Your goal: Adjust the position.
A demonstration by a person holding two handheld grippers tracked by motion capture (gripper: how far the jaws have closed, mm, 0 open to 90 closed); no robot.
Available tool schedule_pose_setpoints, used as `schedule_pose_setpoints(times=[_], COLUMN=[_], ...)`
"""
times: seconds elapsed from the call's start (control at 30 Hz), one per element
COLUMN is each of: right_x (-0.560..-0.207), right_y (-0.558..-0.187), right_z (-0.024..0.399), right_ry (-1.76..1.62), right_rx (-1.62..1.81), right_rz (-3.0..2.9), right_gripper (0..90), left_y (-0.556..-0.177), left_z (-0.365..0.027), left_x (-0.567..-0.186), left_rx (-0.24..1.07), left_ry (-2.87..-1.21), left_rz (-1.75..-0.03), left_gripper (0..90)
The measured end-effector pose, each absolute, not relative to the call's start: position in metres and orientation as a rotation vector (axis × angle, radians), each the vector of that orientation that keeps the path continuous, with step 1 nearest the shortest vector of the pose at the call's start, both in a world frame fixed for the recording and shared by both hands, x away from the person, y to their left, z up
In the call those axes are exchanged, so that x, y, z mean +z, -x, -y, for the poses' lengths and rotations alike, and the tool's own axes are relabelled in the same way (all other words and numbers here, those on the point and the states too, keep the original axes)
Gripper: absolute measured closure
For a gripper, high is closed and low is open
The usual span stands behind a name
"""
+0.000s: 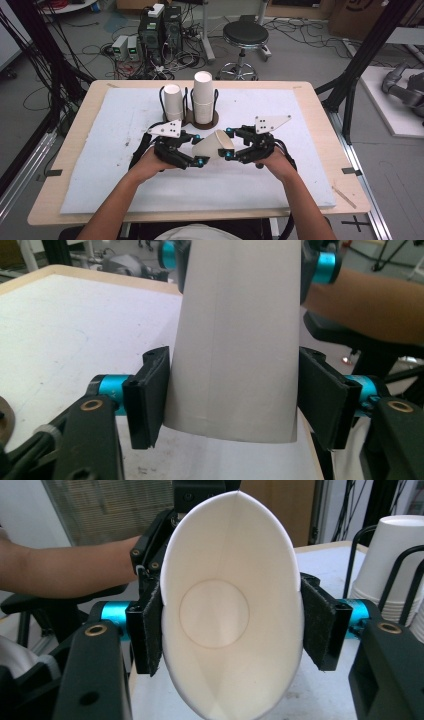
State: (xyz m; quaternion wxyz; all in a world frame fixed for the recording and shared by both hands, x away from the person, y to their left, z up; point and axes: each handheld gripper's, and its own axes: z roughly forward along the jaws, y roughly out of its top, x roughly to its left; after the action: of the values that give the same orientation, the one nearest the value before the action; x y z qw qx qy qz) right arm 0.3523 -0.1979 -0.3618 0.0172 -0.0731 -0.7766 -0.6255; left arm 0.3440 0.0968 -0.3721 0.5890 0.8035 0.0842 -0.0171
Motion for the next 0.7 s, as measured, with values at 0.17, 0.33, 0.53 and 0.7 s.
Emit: schedule_pose_setpoints(times=[0.17,0.33,0.53,0.7], right_x=[-0.3623,-0.3633,-0.3617,-0.3617], right_y=[-0.3513,-0.3523,-0.3515,-0.3525], right_z=[0.1962,0.1958,0.1964,0.1974], right_ry=[0.303,0.363,0.283,0.261], right_rx=[-2.006,-2.012,-2.028,-1.993], right_rz=[2.399,2.370,2.370,2.378], right_gripper=[17.6,16.6,30.5,34.4], left_y=[-0.3442,-0.3453,-0.3444,-0.3443], left_z=[-0.0994,-0.1034,-0.0993,-0.0966], left_x=[-0.3702,-0.3695,-0.3716,-0.3730], left_rx=[-0.026,-0.027,-0.033,-0.033], left_ry=[-1.837,-1.794,-1.813,-1.842], left_rz=[-0.188,-0.203,-0.191,-0.226], left_gripper=[36.0,36.2,36.6,34.7])
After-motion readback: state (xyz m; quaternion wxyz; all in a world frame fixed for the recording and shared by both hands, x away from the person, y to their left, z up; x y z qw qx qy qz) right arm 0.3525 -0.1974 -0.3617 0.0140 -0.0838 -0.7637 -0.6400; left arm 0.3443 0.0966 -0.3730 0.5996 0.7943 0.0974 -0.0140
